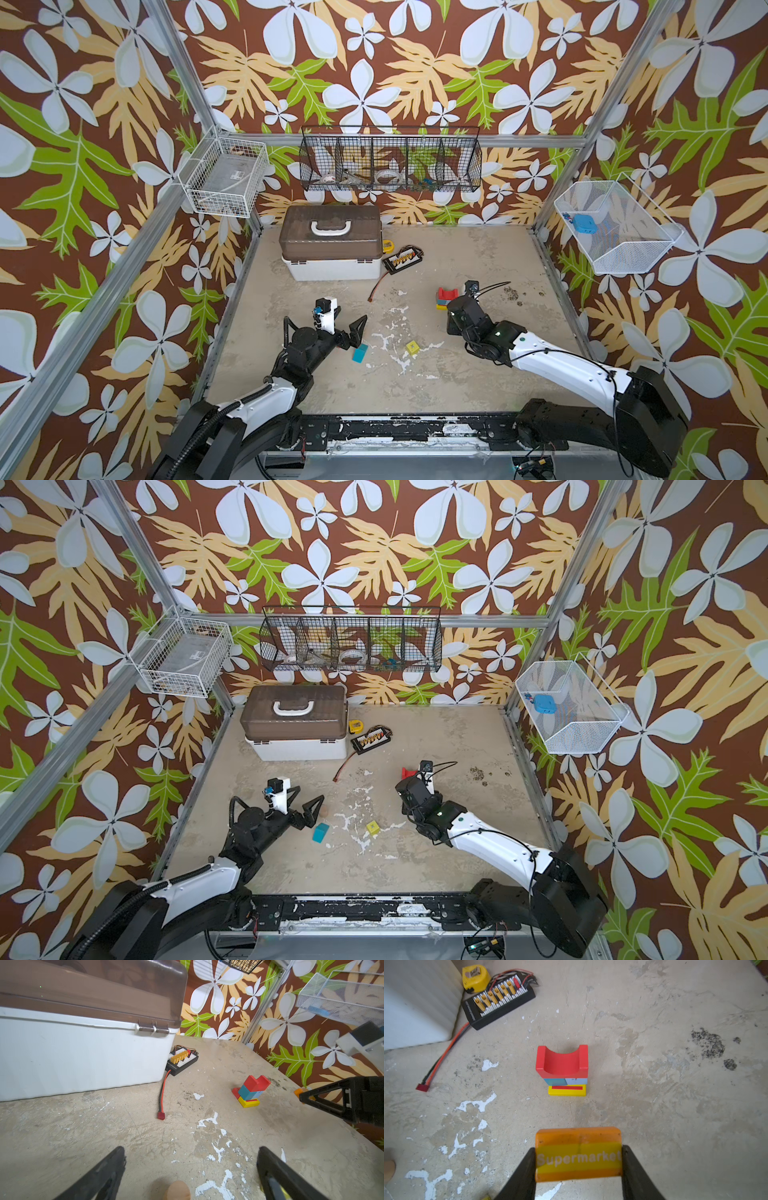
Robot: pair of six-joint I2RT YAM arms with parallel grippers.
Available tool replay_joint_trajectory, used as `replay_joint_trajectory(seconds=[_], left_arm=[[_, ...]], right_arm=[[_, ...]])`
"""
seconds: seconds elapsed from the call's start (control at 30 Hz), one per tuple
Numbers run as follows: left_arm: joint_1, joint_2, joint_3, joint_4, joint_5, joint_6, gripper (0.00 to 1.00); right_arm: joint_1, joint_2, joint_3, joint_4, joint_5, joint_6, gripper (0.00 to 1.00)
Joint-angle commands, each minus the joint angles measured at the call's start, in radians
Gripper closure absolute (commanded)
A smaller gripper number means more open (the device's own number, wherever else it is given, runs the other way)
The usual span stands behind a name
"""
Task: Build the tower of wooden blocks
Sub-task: 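Lift the orange Supermarket block toward the block stack with the right gripper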
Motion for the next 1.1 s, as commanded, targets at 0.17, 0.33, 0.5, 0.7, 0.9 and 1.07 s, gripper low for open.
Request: replay_joint_trajectory(seconds=[0.17,0.33,0.5,0.7,0.9,1.07], left_arm=[[0.0,-0.048,-0.034,0.086,-0.002,0.016,0.0],[0.0,-0.01,-0.002,0.05,-0.019,0.011,0.0],[0.0,-0.001,0.01,0.036,-0.03,0.011,0.0],[-0.001,-0.014,0.005,0.03,-0.055,0.009,0.0],[0.0,-0.01,0.008,0.03,-0.06,0.011,0.0],[-0.001,-0.01,0.01,0.029,-0.069,0.009,0.0]], right_arm=[[0.001,-0.041,0.078,-0.041,0.04,-0.008,0.58],[-0.002,-0.036,0.121,-0.044,0.07,-0.037,0.58],[-0.04,0.002,0.162,-0.031,0.061,-0.063,0.58],[-0.074,0.095,0.244,-0.029,0.034,-0.105,0.58],[-0.088,0.225,0.338,-0.047,0.021,-0.134,0.61],[-0.139,0.304,0.383,-0.057,-0.052,-0.157,0.61]])
